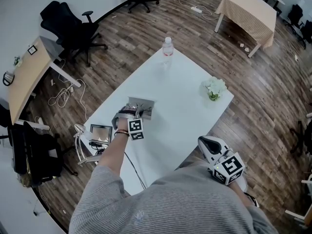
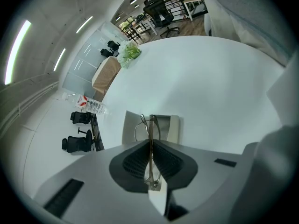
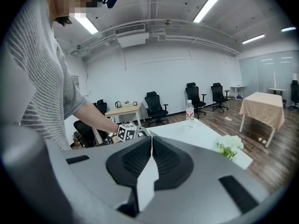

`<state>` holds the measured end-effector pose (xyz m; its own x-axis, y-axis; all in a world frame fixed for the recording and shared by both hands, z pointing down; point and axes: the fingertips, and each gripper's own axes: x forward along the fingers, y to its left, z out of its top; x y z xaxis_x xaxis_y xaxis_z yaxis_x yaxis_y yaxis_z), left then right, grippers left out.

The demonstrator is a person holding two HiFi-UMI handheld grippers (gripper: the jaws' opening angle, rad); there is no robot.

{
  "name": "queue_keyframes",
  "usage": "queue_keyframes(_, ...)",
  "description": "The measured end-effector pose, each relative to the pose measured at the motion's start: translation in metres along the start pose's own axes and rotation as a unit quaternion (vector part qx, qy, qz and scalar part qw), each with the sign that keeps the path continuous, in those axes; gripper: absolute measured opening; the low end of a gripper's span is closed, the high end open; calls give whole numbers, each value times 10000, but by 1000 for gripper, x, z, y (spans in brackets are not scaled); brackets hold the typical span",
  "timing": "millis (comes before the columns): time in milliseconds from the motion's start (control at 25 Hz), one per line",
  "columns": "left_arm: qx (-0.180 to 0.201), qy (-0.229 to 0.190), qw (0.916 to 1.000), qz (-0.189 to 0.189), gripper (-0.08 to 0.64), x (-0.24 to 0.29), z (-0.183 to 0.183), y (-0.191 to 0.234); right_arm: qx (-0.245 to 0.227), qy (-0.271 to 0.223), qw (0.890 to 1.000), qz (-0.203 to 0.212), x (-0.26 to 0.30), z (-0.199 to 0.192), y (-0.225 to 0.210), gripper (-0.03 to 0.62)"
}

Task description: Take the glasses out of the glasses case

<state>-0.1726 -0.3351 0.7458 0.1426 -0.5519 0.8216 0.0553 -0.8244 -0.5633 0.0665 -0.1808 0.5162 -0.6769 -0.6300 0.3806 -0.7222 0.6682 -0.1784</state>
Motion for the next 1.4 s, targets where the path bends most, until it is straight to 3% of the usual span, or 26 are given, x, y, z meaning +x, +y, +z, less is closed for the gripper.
queue_keyframes(280,-206,-13,9996,210,32,-10,0,9,-111,-23,9999,115,3,9,4,17)
queue_keyframes(440,-641,-225,9969,391,32,-21,4,19,-136,11,9995,273,5,10,10,17)
queue_keyframes(560,-1401,-481,9868,649,31,-36,8,37,-154,-53,9993,327,8,11,10,17)
queue_keyframes(720,-2402,-838,9626,926,31,-56,12,57,-244,-32,9985,480,13,15,17,17)
queue_keyframes(840,-3169,-1138,9355,1069,31,-70,14,72,-272,-62,9981,557,15,19,21,17)
queue_keyframes(960,-4000,-1552,8955,1179,31,-86,17,86,-264,-133,9978,598,18,19,20,17)
queue_keyframes(1080,-4601,-1996,8552,1308,31,-103,20,99,-299,-139,9971,683,20,21,23,17)
queue_keyframes(1200,-5057,-2361,8166,1473,31,-121,21,109,-317,-146,9964,769,23,22,25,17)
queue_keyframes(1400,-5512,-2845,7653,1719,31,-151,24,123,-285,-197,9954,893,28,22,22,17)
